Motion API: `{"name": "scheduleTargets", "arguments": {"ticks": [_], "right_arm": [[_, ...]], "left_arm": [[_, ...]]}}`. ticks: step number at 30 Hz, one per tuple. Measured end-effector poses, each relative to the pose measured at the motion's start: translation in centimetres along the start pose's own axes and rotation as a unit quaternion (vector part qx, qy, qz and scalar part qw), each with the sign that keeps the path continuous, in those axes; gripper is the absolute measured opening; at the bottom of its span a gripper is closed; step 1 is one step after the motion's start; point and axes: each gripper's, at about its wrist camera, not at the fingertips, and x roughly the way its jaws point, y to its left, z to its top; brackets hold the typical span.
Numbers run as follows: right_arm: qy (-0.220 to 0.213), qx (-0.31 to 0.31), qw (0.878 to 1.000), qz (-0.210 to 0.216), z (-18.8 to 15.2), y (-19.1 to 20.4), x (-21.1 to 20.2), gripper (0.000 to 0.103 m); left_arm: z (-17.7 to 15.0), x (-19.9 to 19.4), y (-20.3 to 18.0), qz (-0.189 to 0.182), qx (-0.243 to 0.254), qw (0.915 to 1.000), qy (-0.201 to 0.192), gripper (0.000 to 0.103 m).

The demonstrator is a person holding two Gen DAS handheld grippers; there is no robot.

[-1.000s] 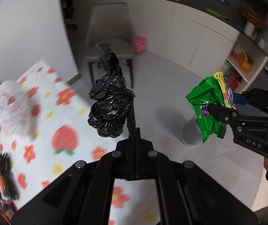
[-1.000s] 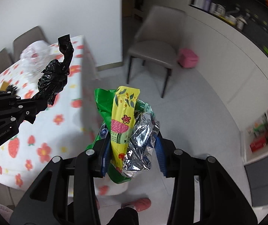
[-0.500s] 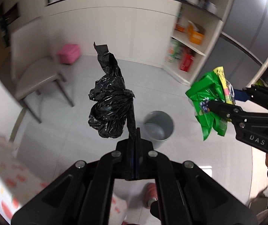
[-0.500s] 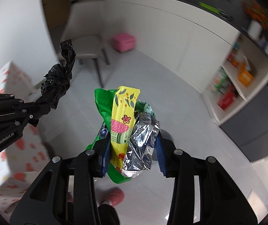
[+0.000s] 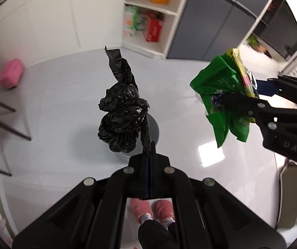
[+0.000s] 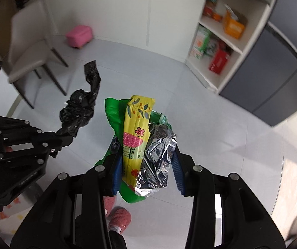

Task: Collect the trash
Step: 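Carry the black bag and green wrapper in both tools over the grey bin, then open the left tool over the bin while the right tool releases the wrapper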

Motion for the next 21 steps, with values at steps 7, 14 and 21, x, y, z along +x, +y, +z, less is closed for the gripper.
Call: {"name": "scheduleTargets", "arguments": {"ticks": [7,14,21], "right_arm": [[0.033,0.051,0.998,-0.010,-2.2,-1.4,8.2,0.039],[0.050,0.072,0.996,-0.011,-3.0,-2.4,13.8,0.039],[0.057,0.068,0.996,-0.006,-2.7,-2.4,16.4,0.039]], "left_arm": [[0.6,9.5,0.9,-0.015,0.063,0.9975,0.028,0.002],[0.0,16.0,2.5,-0.008,0.066,0.9961,0.057,0.006],[-0.7,17.3,3.4,-0.017,0.068,0.9948,0.074,0.006]]}}
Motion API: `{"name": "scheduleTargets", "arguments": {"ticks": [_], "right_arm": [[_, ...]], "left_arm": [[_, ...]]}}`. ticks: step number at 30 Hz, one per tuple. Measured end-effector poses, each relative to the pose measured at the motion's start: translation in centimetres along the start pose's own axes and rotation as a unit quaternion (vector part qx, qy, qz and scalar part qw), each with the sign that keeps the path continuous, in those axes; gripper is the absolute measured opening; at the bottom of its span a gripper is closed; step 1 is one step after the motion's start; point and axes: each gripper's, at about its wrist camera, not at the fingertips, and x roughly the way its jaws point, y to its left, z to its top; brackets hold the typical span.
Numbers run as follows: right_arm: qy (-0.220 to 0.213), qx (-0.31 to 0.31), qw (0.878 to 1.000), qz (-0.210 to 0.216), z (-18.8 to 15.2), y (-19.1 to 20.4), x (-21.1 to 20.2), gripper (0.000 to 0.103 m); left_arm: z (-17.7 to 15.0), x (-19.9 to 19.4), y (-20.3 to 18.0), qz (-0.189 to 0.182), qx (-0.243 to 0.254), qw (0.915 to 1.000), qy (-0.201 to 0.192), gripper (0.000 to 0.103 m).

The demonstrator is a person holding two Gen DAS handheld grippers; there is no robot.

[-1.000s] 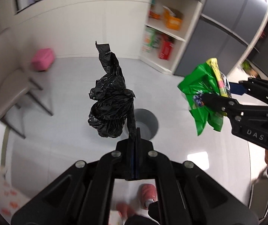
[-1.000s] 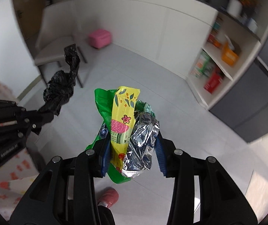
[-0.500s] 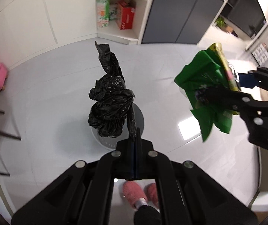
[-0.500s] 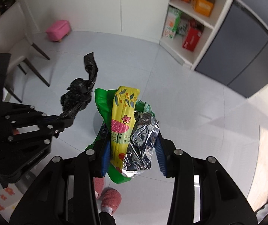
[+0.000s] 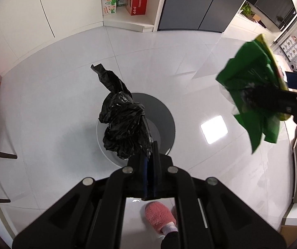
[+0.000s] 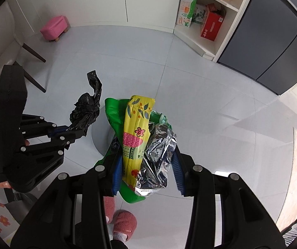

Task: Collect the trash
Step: 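Open the left tool over the bin while the right tool releases the wrapper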

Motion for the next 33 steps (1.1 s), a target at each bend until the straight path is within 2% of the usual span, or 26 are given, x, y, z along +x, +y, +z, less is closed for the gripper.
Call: {"name": "scheduleTargets", "arguments": {"ticks": [8,9,10,12,13,23,25,26,33], "right_arm": [[-0.003,-0.011,1.000,0.006,1.2,0.9,2.0,0.039],[-0.004,-0.012,1.000,0.005,1.2,1.1,2.1,0.039],[-0.005,-0.013,1.000,0.006,1.5,1.2,2.3,0.039],[-0.007,-0.014,1.000,0.005,1.5,1.5,2.4,0.039],[-0.008,-0.015,1.000,0.006,1.7,1.5,2.4,0.039],[-0.007,-0.024,1.000,0.015,2.7,2.4,3.2,0.040],[-0.004,-0.031,0.999,0.017,3.1,2.7,3.6,0.044],[-0.003,-0.033,0.999,0.016,3.2,2.9,3.9,0.052],[-0.006,-0.039,0.999,0.019,4.3,3.2,4.0,0.055]], "left_arm": [[0.6,0.8,0.6,-0.006,-0.003,1.0000,-0.006,0.009],[0.5,0.8,0.7,-0.006,-0.003,1.0000,-0.006,0.020],[0.5,0.9,0.9,-0.007,-0.005,0.9999,-0.011,0.043],[0.4,0.3,1.1,-0.005,-0.009,0.9994,-0.032,0.071],[0.4,0.5,1.2,-0.006,-0.012,0.9991,-0.039,0.072],[0.8,0.7,2.2,-0.012,-0.027,0.9991,-0.029,0.072],[0.6,0.7,2.4,-0.010,-0.028,0.9992,-0.026,0.072],[0.5,0.7,2.5,-0.009,-0.029,0.9992,-0.024,0.072],[-0.6,0.8,3.4,-0.002,-0.033,0.9994,-0.007,0.072]]}}
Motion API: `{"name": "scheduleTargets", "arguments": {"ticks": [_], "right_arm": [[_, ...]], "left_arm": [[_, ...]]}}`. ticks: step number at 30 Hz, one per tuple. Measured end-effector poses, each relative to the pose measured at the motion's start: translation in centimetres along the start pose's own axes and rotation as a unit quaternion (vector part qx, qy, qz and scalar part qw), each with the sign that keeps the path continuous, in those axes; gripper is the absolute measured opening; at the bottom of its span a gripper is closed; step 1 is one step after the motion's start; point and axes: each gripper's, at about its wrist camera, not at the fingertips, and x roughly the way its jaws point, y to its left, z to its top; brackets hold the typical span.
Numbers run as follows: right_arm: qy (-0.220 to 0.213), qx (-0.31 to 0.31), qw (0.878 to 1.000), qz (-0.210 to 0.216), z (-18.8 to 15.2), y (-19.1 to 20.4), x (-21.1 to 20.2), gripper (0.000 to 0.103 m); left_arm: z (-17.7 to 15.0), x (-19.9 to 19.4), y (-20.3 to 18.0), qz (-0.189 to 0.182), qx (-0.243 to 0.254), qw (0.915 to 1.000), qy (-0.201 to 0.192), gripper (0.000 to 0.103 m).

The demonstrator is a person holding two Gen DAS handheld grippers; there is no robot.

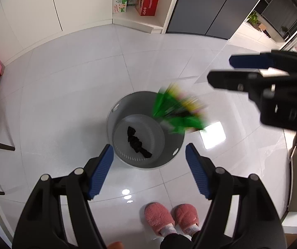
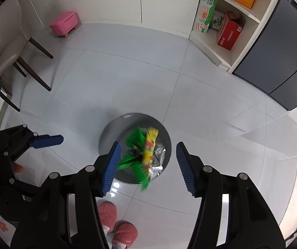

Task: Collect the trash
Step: 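Open the left tool over the bin while the right tool releases the wrapper, then move both open tools back to the table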

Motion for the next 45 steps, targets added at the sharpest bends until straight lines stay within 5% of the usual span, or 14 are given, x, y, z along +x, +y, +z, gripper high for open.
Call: {"name": "scheduleTargets", "arguments": {"ticks": [6,15,24,32,36,39,45], "right_arm": [[-0.003,-0.006,1.000,0.000,0.2,0.5,-1.1,0.058],[-0.018,-0.016,1.000,-0.013,0.0,1.2,-7.9,0.058],[-0.054,-0.053,0.997,-0.007,-0.5,3.0,-18.3,0.058],[-0.087,-0.170,0.981,0.039,-2.1,7.6,-28.1,0.058],[-0.105,-0.242,0.961,0.082,-3.3,11.3,-32.0,0.058],[-0.120,-0.302,0.938,0.117,-4.5,15.3,-34.5,0.058],[-0.131,-0.428,0.872,0.199,-8.2,25.5,-38.7,0.058]], "left_arm": [[0.1,-1.1,0.5,0.004,-0.008,1.0000,-0.004,0.072],[0.9,-7.3,-0.7,0.013,-0.019,0.9992,-0.034,0.072],[-0.3,-17.2,-4.1,0.030,-0.049,0.9961,-0.066,0.072],[-5.5,-28.0,-6.2,0.065,-0.147,0.9812,-0.107,0.072],[-10.2,-33.3,-6.1,0.107,-0.213,0.9628,-0.127,0.072],[-14.9,-37.2,-5.9,0.151,-0.274,0.9390,-0.142,0.072],[-26.1,-45.1,-6.3,0.234,-0.409,0.8672,-0.162,0.072]]}}
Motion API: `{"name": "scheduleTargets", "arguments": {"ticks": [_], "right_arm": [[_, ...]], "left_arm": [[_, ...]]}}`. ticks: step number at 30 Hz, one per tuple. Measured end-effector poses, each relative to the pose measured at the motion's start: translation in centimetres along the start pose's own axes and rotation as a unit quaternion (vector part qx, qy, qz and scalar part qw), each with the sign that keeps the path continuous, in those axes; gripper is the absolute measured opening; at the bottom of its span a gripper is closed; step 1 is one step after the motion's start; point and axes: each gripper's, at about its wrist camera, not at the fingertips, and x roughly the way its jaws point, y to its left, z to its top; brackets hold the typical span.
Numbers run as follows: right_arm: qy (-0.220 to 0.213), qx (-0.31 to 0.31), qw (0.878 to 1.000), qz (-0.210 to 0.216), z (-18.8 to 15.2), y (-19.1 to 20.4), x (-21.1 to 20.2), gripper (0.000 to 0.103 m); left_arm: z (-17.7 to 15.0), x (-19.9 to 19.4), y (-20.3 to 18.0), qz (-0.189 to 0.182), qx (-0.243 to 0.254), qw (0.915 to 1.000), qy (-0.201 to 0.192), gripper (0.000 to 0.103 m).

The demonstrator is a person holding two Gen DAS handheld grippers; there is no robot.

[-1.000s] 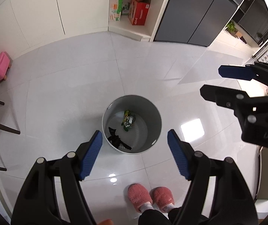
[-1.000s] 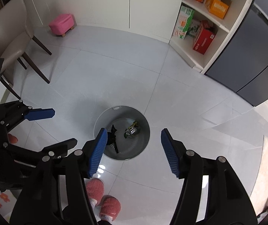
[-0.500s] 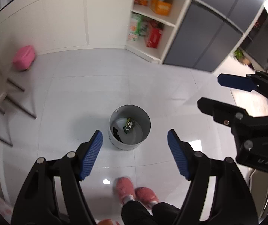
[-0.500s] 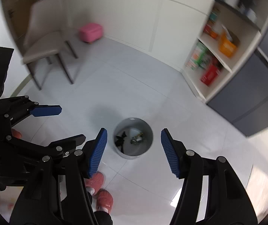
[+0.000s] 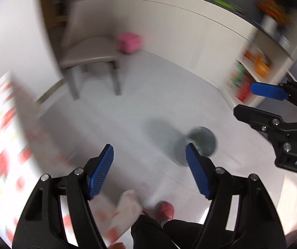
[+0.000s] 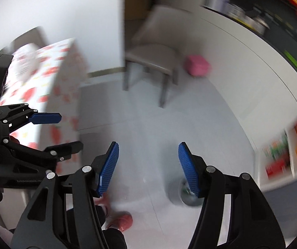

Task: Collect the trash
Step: 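Move both open tools back to the table, then grasp the white receipt with the left tool while the right tool grasps the red can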

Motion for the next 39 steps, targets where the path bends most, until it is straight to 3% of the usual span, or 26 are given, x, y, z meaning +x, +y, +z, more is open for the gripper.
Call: {"name": "scheduleTargets", "arguments": {"ticks": [5,12,19,26,28,30,31,34,39], "right_arm": [[-0.018,-0.101,0.992,0.076,4.5,9.7,1.0,0.058],[-0.032,-0.204,0.963,0.174,8.1,26.1,1.3,0.058],[-0.040,-0.289,0.926,0.241,10.8,44.3,1.7,0.058],[-0.037,-0.363,0.885,0.290,10.9,55.7,1.3,0.058],[-0.033,-0.388,0.868,0.307,10.8,58.8,1.6,0.063],[-0.037,-0.413,0.851,0.321,10.7,61.0,1.7,0.075],[-0.039,-0.424,0.844,0.325,10.6,61.8,1.7,0.076],[-0.037,-0.454,0.825,0.335,10.5,64.6,2.3,0.077],[-0.030,-0.472,0.811,0.345,10.7,67.5,3.6,0.077]], "left_arm": [[-4.4,-6.2,8.8,0.079,-0.109,0.9907,-0.019,0.072],[-12.2,-14.7,20.2,0.160,-0.236,0.9581,-0.026,0.072],[-21.3,-22.7,31.4,0.236,-0.323,0.9159,-0.036,0.072],[-29.5,-28.5,39.0,0.291,-0.403,0.8665,-0.044,0.072],[-31.3,-29.5,40.5,0.305,-0.423,0.8519,-0.046,0.072],[-32.8,-29.9,41.7,0.318,-0.434,0.8414,-0.048,0.072],[-33.5,-29.9,42.3,0.326,-0.437,0.8369,-0.047,0.072],[-34.8,-29.7,44.0,0.340,-0.441,0.8297,-0.041,0.072],[-36.0,-28.4,46.1,0.342,-0.439,0.8308,-0.029,0.072]]}}
